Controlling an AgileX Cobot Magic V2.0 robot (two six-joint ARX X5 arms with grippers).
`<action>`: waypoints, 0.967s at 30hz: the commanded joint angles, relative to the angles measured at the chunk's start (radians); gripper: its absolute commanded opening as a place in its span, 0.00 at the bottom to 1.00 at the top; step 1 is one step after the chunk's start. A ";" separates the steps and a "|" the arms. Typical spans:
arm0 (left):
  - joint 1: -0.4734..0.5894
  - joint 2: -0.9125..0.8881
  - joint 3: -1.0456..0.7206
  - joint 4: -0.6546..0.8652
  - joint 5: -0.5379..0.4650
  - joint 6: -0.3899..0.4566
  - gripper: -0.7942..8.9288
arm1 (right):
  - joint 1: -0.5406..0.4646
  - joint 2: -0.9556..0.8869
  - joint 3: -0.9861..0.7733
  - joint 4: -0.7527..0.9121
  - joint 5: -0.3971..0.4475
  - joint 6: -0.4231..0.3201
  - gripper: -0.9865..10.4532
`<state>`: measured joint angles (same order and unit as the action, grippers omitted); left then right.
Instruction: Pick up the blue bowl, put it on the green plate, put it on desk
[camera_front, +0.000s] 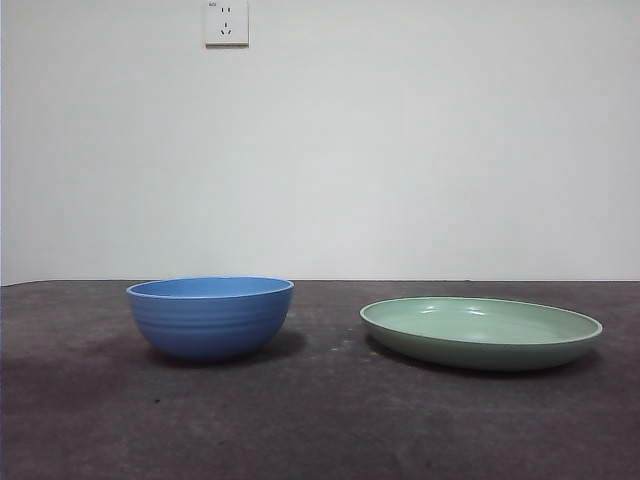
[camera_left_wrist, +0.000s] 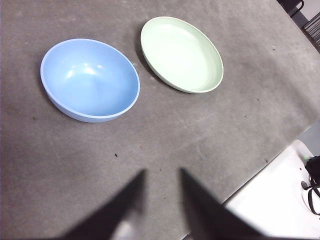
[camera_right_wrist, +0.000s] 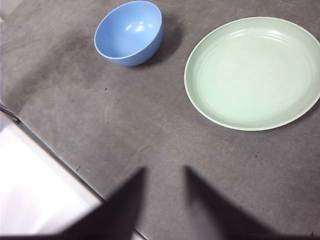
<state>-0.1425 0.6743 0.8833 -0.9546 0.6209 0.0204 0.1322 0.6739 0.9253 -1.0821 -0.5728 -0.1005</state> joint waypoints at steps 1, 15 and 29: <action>-0.003 0.006 0.022 0.005 0.005 0.016 0.49 | 0.004 0.004 0.019 0.007 -0.003 -0.003 0.43; -0.003 0.013 0.022 0.011 0.003 0.003 0.53 | 0.004 0.004 0.019 0.007 -0.003 -0.003 0.43; -0.079 0.280 0.195 0.064 -0.178 -0.059 0.53 | 0.004 0.004 0.019 0.011 -0.003 0.007 0.43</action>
<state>-0.2172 0.9291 1.0492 -0.8955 0.4564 -0.0368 0.1322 0.6739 0.9253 -1.0805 -0.5728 -0.0990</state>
